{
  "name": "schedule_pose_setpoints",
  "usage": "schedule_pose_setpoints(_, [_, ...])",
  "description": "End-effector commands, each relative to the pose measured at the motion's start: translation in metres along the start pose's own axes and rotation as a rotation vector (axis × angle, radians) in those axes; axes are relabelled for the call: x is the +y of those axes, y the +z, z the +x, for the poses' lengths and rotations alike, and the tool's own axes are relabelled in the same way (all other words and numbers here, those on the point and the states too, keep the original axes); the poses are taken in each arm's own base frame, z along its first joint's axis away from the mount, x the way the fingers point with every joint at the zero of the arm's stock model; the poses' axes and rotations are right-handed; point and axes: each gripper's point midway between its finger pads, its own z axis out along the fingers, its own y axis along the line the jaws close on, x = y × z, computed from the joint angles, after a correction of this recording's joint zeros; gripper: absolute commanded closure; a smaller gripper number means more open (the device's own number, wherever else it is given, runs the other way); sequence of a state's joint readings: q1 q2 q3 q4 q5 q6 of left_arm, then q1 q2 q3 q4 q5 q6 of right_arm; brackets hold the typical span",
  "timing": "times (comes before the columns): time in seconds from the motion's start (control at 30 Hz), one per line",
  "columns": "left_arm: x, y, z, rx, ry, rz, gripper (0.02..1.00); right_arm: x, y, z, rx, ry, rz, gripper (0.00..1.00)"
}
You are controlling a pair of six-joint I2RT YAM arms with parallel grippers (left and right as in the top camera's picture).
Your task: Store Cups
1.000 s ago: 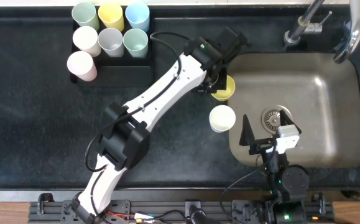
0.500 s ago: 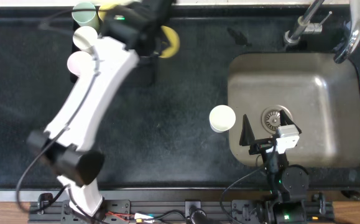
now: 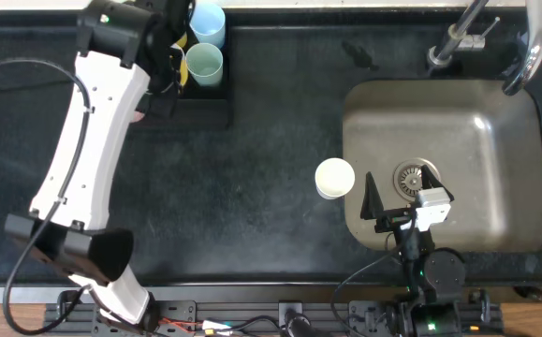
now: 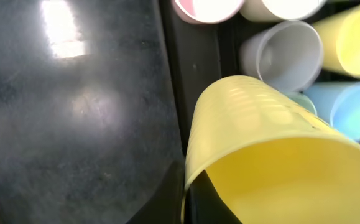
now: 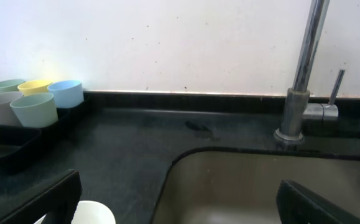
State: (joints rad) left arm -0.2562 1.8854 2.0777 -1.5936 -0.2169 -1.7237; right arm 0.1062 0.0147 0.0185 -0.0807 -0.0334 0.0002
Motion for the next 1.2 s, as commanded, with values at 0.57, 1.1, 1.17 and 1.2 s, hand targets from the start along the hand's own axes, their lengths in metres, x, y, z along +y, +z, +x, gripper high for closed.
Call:
schedule_pose_setpoints(0.57, [-0.013,0.079,0.001,0.137,-0.106,-0.144,0.982,-0.002,0.0,0.003,-0.003,0.008,0.01,0.005])
schedule_pose_setpoints(1.1, [0.002,0.098,-0.003,0.121,-0.115,-0.202,0.982,-0.002,0.0,0.003,-0.003,0.008,0.01,0.005])
schedule_pose_setpoints(1.17, [0.002,0.098,-0.006,0.122,-0.123,-0.203,0.982,-0.002,0.0,0.003,-0.003,0.008,0.01,0.007])
schedule_pose_setpoints(1.2, [0.002,0.099,-0.007,0.121,-0.126,-0.203,0.982,-0.002,0.0,0.003,-0.003,0.008,0.01,0.005])
